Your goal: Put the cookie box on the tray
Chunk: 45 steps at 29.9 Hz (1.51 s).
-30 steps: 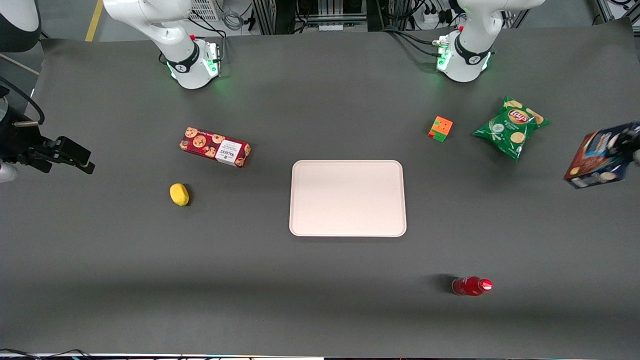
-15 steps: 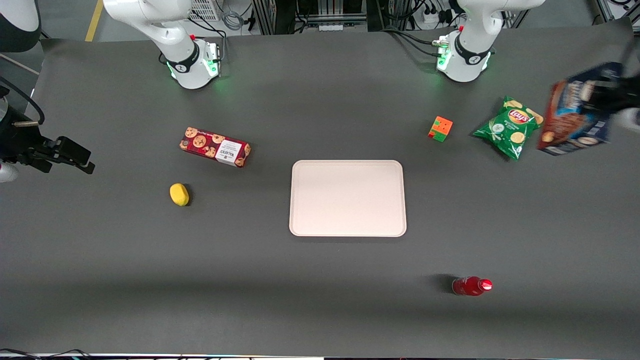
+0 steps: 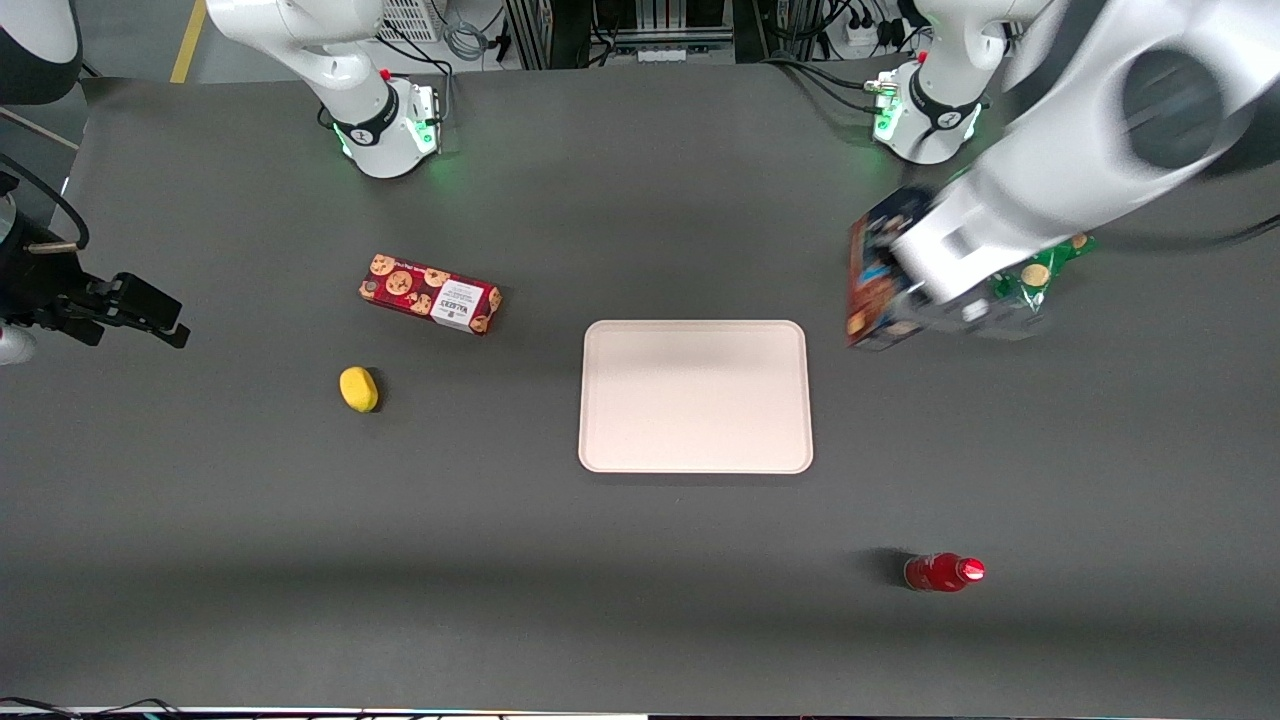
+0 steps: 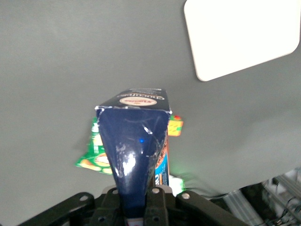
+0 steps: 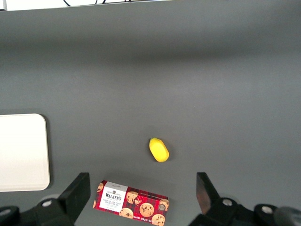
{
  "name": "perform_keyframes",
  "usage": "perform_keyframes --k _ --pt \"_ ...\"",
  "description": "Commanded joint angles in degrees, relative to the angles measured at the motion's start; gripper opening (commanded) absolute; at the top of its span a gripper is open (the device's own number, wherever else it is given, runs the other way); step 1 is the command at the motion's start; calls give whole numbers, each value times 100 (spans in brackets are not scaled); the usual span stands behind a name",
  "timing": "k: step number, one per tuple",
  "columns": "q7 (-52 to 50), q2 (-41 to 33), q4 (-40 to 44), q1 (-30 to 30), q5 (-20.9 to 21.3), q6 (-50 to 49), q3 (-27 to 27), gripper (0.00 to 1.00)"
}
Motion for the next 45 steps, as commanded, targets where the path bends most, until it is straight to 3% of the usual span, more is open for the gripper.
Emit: perform_keyframes --k 1,13,17,21,29,30,32,33,35,36,37,45 --pt "-576 274 -882 27 -64 1215 -249 0" --pt "-830 916 -2183 9 322 3553 -416 0" --pt "-1147 1224 -2421 -26 814 4142 -487 0" --pt "-1534 1435 -2509 -52 1113 4442 -522 0" --pt "-1614 1506 -2518 -70 1307 4495 -531 0" --pt "-1614 1514 -2518 -70 1360 4495 -531 11" --pt "-1614 1532 -2509 -70 1447 4495 -539 48" --pt "-1614 1541 -2509 -79 1474 4495 -540 60" --pt "-1614 1549 -2492 -79 1492 4495 -540 74" --pt "-1614 1549 -2483 -79 1509 4487 -540 90" --pt "-1614 1541 -2474 -79 1509 4460 -540 100" --pt "-1543 1418 -2018 -43 1509 3873 -548 100"
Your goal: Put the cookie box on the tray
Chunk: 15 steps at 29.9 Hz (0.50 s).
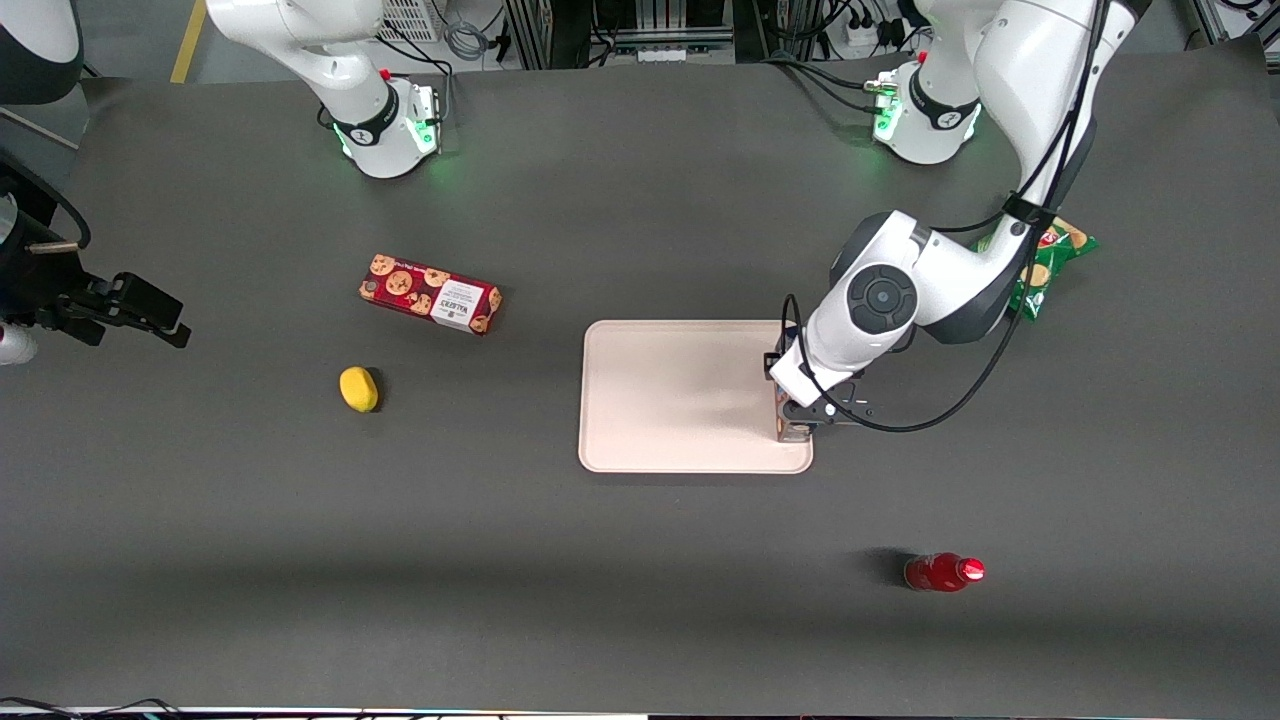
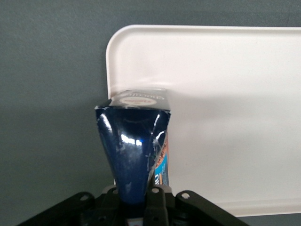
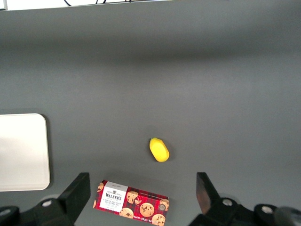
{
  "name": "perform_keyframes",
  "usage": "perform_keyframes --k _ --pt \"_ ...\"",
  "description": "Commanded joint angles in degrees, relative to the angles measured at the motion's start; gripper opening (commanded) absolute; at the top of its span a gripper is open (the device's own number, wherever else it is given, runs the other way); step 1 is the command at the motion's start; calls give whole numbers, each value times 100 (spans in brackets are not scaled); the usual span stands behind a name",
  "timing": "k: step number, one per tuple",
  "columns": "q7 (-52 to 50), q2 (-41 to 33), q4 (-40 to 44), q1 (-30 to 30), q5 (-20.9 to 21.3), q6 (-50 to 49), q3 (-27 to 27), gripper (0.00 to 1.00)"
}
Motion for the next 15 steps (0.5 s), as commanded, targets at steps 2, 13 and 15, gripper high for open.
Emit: perform_keyframes --k 2,13,15 --pt "-79 -219 628 7 97 -978 -19 100" --pt "333 -1080 2192 60 -316 -3491 183 100" --pt "693 -1247 2605 69 -412 -4071 393 100"
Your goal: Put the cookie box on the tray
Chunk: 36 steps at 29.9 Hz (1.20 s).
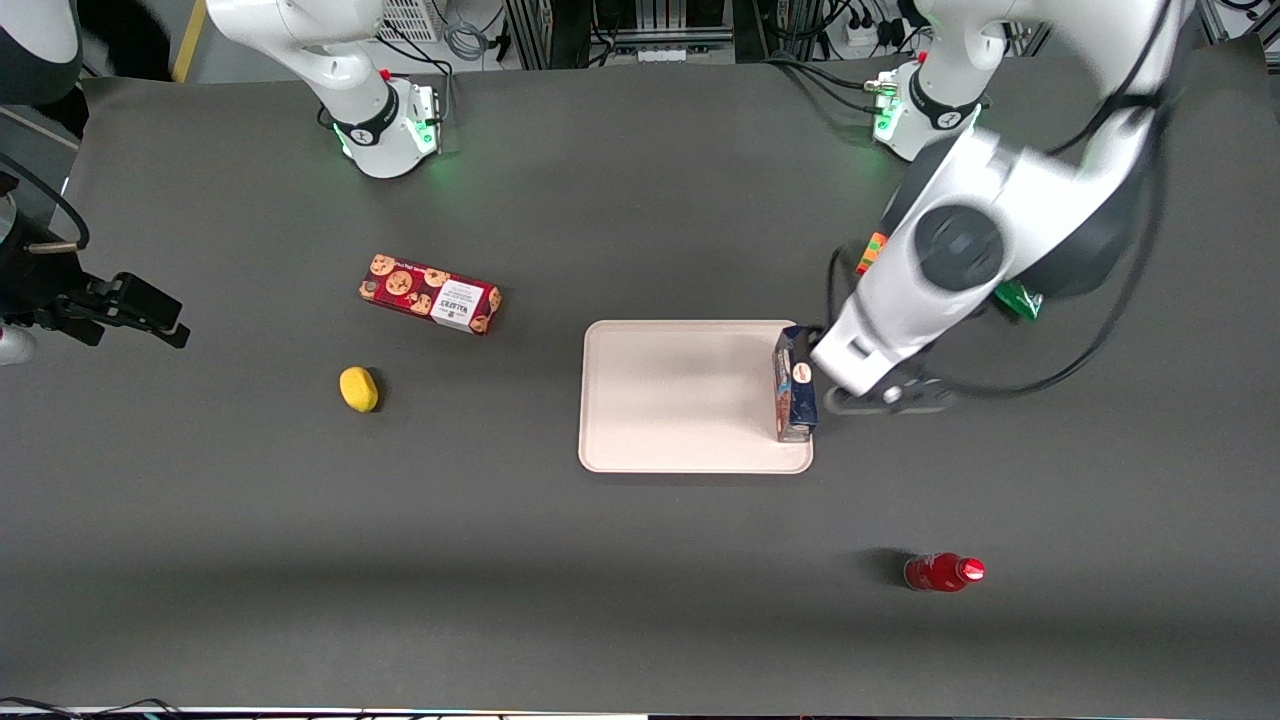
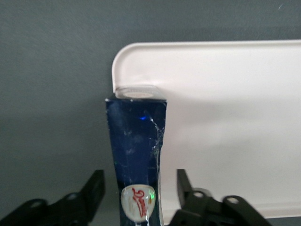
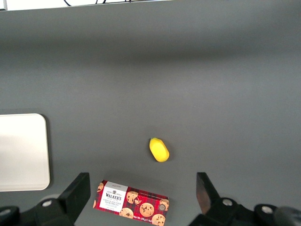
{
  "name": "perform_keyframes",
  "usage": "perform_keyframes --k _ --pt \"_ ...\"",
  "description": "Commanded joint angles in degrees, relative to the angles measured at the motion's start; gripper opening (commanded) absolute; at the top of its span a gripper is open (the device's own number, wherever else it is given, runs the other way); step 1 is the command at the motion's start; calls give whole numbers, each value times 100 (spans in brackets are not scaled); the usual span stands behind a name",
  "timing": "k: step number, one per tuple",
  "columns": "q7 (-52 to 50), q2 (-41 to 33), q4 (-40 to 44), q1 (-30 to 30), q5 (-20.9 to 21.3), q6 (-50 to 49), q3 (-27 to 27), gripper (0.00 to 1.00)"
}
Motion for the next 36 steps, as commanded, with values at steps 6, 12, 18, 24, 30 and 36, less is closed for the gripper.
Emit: perform_keyframes --k 6,12,18,24,30,36 --pt "1798 -1049 1576 42 -431 -2440 1114 100" --pt "3116 -1857 1148 42 -677 -2908 2142 100" --pt "3777 -2683 -240 42 -677 -2127 2601 100" --pt "3795 -3133 -1472 42 -677 -1072 2636 100" --pt "3786 -3256 -1974 51 -677 -579 2645 100" --pt "3795 -3274 -1895 42 -677 -640 2820 100"
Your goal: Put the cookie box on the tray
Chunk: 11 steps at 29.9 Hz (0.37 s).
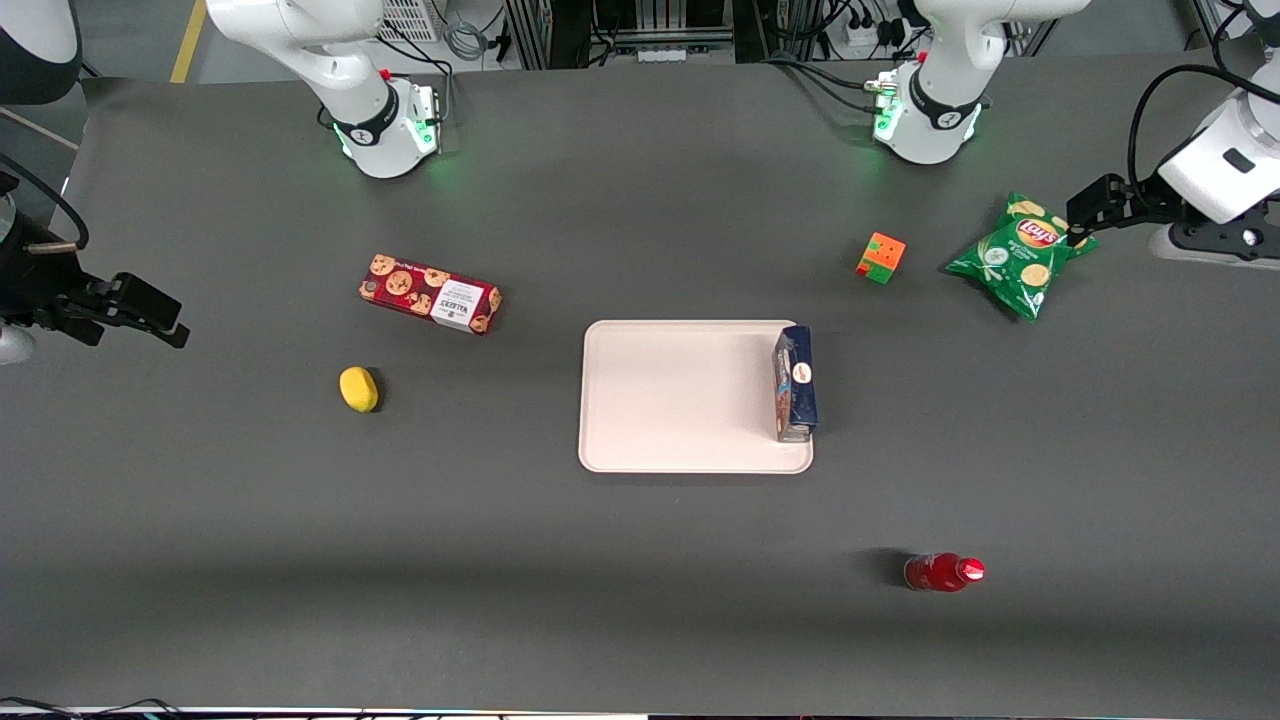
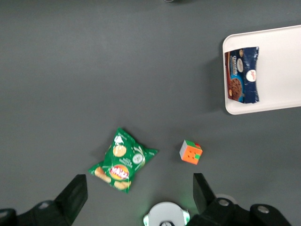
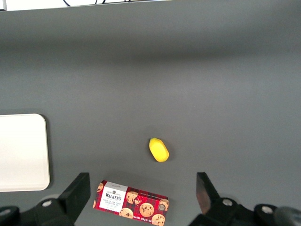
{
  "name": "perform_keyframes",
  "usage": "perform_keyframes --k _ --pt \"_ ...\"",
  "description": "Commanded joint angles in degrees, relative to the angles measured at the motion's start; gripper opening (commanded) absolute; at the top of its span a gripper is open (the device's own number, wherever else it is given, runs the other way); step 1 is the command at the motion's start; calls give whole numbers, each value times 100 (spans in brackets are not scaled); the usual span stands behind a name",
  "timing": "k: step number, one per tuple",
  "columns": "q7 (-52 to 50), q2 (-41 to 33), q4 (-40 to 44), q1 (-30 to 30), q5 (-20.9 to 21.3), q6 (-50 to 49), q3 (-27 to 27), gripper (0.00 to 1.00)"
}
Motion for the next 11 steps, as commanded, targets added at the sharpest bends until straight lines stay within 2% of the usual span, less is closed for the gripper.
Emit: perform_keyframes --k 1,11 --pt "63 -305 -153 -29 -46 88 191 100" --pt "89 -322 14 -47 -46 88 235 100"
